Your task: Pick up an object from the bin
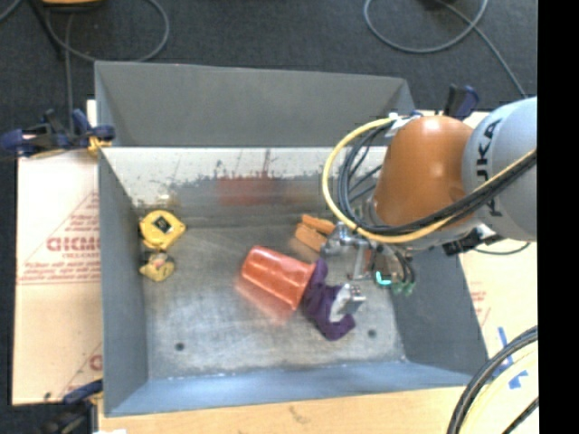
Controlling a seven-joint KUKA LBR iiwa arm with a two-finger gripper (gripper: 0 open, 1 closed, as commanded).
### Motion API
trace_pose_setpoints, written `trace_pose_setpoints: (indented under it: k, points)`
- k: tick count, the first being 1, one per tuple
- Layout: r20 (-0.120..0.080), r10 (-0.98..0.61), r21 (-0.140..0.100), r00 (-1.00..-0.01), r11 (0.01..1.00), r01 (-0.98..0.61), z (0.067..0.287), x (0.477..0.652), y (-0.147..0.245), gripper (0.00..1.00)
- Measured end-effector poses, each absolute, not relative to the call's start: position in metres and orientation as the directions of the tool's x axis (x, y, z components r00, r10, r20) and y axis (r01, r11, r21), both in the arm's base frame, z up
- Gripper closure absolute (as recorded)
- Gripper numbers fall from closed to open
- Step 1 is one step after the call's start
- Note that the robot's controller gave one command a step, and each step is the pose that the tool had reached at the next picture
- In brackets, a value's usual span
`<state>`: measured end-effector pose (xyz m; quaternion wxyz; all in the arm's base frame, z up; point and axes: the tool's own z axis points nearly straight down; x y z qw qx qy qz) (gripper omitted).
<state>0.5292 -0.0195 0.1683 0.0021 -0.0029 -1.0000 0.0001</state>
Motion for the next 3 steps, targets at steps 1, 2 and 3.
trace_pose_setpoints:
  k: [1,2,3]
  points:
    - [-0.004,0.005,-0.001,-1.0,1.0,0.005,0.172,0.531,-0.02,0.0]
    - [-0.005,-0.297,-0.003,-0.955,0.955,-0.297,0.146,0.546,-0.006,0.0]
    - [-0.005,-0.583,-0.003,-0.813,0.813,-0.583,0.141,0.598,0.023,0.0]
